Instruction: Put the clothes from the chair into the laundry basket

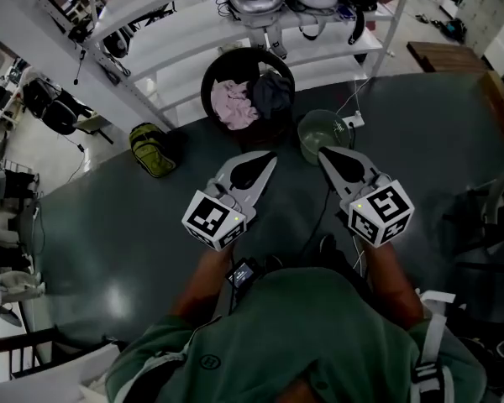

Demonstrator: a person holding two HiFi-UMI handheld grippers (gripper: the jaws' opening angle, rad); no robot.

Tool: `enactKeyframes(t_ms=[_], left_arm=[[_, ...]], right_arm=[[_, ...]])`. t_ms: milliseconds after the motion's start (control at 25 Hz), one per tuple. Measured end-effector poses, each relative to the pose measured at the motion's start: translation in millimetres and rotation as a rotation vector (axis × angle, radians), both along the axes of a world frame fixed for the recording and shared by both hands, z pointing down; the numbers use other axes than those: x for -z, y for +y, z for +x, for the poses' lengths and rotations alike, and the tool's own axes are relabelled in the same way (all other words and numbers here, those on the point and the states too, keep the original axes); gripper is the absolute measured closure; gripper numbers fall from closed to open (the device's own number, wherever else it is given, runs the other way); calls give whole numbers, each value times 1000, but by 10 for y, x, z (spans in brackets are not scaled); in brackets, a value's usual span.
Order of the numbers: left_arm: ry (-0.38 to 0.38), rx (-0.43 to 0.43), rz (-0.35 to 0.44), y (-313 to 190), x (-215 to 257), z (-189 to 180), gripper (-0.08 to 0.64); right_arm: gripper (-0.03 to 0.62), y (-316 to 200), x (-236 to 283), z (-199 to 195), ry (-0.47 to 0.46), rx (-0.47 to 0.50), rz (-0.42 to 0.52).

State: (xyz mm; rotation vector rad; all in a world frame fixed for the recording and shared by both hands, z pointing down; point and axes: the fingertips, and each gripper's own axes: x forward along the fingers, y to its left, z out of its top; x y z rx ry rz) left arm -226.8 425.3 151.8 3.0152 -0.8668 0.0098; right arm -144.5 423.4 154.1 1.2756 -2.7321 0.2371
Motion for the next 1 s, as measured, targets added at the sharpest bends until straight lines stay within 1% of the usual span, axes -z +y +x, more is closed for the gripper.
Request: enactKeyframes(t_ms=[80,200,400,560,760,1000], left_arm=[[5,15,-1,-117,-8,64,555],[-3,52,-5,-348,-23,189,555],[-26,154,-8,-713,-45,443,554],[-35,214,-8,-1018,-49,701,554],[-39,252,-23,-1223,-90,916,554],[-53,268,-58,-1509,-244,975,555]], right_arm=[[588,-133,20,59,13,12,12],[588,-368,50,215,3,35,27],[588,-739,5,530,-16,116,33],[588,-1052,-12,774,-11,188,34],[588,-1320,-75,977,-18,226,22],[588,-1610,-199,1055,-36,239,-7]])
